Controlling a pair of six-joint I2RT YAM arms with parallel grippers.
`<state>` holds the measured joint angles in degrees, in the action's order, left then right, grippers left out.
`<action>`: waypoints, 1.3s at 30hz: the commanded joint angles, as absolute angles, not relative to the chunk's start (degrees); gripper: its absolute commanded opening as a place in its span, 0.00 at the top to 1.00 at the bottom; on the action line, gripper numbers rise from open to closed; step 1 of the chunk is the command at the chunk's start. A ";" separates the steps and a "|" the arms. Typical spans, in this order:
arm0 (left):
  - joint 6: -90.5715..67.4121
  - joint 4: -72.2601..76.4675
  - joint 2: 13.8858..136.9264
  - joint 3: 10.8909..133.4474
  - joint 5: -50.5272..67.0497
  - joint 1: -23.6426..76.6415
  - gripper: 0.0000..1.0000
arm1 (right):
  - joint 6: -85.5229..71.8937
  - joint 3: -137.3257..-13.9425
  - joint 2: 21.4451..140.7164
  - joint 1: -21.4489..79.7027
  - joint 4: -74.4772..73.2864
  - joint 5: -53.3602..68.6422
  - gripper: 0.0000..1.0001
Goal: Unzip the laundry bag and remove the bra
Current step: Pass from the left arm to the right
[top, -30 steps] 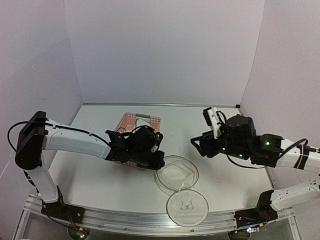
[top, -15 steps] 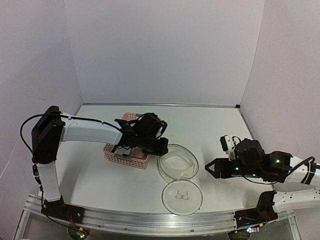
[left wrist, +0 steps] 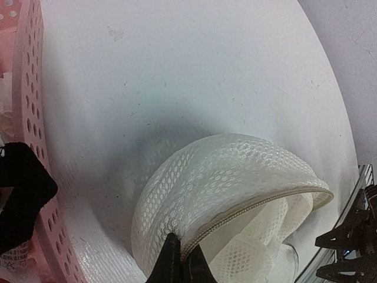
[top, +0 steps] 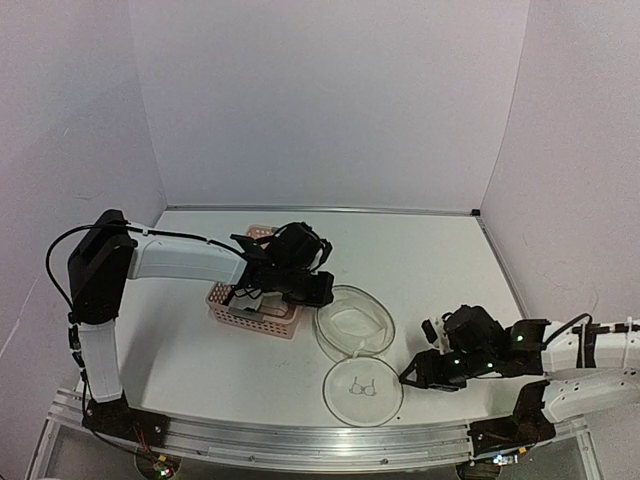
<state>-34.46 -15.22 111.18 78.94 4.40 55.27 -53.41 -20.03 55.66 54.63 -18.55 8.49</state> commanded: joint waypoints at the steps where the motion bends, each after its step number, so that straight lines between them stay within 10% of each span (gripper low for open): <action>1: -33.74 -15.22 110.56 79.21 4.74 54.92 1.00 | -57.22 -18.48 57.29 53.99 -8.53 13.94 0.44; 21: -34.06 -14.85 109.57 76.91 4.52 54.93 1.00 | -62.12 -12.92 69.71 53.52 9.09 17.36 0.53; 31: -33.56 -14.76 108.77 75.85 4.60 54.93 1.00 | -63.52 -12.57 68.47 52.55 11.08 16.64 1.00; 39: -31.33 -14.77 107.32 76.90 5.89 54.91 0.93 | -66.04 -12.92 62.50 50.96 11.07 16.26 1.00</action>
<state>-33.89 -15.53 111.18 75.83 4.67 55.07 -64.38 -12.53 65.93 51.83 9.19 17.37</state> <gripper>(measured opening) 0.024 0.030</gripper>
